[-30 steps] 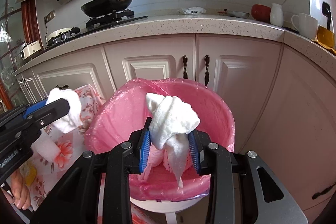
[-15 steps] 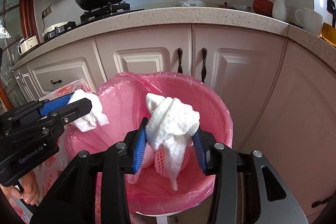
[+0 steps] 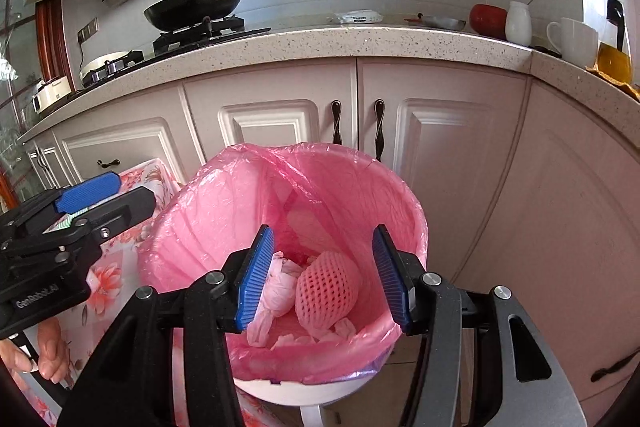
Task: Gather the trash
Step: 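Carry the white tissue to the bin with the right tool and release it, then return both tools to the table and reach the right tool to the yellow sponge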
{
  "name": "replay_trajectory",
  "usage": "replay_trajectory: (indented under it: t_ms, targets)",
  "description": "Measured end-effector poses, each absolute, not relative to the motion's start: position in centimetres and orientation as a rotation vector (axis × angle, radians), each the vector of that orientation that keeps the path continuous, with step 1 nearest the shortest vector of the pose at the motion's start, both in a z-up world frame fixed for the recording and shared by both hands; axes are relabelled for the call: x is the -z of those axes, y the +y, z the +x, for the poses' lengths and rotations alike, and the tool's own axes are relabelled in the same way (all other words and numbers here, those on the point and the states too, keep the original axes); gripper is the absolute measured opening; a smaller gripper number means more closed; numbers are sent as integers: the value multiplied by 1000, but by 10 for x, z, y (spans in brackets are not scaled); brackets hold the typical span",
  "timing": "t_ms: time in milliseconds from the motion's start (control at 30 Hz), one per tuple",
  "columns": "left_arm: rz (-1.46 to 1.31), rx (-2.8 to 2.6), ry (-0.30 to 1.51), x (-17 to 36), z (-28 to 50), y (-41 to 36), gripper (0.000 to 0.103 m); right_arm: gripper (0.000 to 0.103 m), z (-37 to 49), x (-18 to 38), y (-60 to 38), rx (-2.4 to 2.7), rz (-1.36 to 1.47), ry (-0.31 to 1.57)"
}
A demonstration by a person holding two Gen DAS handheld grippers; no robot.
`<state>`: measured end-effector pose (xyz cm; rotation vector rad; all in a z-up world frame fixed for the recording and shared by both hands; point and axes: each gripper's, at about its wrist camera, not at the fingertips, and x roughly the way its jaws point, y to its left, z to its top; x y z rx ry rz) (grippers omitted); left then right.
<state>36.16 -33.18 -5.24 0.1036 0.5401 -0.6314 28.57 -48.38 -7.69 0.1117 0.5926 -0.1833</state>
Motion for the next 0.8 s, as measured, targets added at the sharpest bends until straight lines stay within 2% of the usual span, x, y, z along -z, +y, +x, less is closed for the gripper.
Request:
replay_trajectory:
  t_ms: [133, 200, 267, 467, 800]
  targets:
    - [113, 608, 528, 47, 349, -318, 79, 58, 274, 70, -469, 179, 105, 580]
    - [124, 597, 520, 44, 340, -308, 87, 64, 268, 67, -460, 173, 104, 576]
    - [128, 569, 508, 41, 328, -293, 92, 66, 261, 66, -447, 162, 97, 570]
    - [130, 458, 503, 41, 295, -228, 95, 71, 246, 70, -388, 75, 75, 574]
    - [132, 209, 490, 52, 223, -103, 98, 74, 228, 84, -269, -140, 49, 599]
